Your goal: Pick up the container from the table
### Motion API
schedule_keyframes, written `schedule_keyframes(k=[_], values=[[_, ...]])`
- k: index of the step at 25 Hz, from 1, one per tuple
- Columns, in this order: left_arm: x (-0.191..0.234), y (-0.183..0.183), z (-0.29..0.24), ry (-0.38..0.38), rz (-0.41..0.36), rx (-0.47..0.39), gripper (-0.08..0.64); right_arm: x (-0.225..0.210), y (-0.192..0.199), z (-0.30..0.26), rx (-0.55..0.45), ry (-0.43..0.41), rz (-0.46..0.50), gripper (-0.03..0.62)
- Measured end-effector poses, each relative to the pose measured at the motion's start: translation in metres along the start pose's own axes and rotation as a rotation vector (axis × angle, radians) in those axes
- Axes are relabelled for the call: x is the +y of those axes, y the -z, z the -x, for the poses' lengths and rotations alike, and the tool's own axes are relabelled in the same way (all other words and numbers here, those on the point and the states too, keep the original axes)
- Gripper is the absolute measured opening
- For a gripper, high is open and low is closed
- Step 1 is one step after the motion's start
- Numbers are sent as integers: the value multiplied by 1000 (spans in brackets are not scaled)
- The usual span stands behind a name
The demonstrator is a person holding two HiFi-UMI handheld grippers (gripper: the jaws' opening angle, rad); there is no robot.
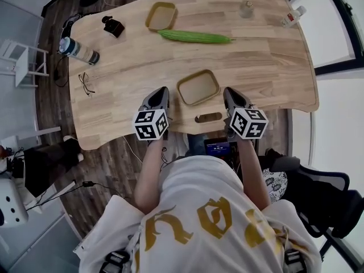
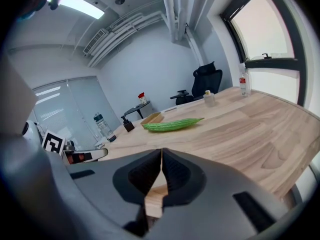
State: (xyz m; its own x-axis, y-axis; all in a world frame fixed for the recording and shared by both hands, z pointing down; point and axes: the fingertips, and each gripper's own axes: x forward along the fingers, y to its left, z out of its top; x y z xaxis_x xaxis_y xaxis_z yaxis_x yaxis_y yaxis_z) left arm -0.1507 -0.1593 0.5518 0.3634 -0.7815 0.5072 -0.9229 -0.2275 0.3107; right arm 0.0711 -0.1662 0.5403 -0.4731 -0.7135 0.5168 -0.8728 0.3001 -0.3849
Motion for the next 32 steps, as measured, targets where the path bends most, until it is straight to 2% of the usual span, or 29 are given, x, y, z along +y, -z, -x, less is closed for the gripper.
schedule_keyframes(k=[13,18,19,21,22,28,32], values=[[-3,38,-14,46,55,129,11,-14,13,-34,106,3,51,14],[-7,53,-25,112,133,193,15,-22,17,-49,136,-2,48,15],[-8,55,-27,126,151,203,26,-24,18,-53,143,-1,49,15],[-12,60,-30,157,183,230,108,-28,21,-60,156,7,51,15],[-14,63,-32,175,195,246,121,-30,23,-63,162,9,51,18],[-27,72,-39,242,198,326,121,-32,32,-77,218,-12,51,81],[-32,74,-44,264,208,358,121,-32,39,-81,258,-24,67,86]])
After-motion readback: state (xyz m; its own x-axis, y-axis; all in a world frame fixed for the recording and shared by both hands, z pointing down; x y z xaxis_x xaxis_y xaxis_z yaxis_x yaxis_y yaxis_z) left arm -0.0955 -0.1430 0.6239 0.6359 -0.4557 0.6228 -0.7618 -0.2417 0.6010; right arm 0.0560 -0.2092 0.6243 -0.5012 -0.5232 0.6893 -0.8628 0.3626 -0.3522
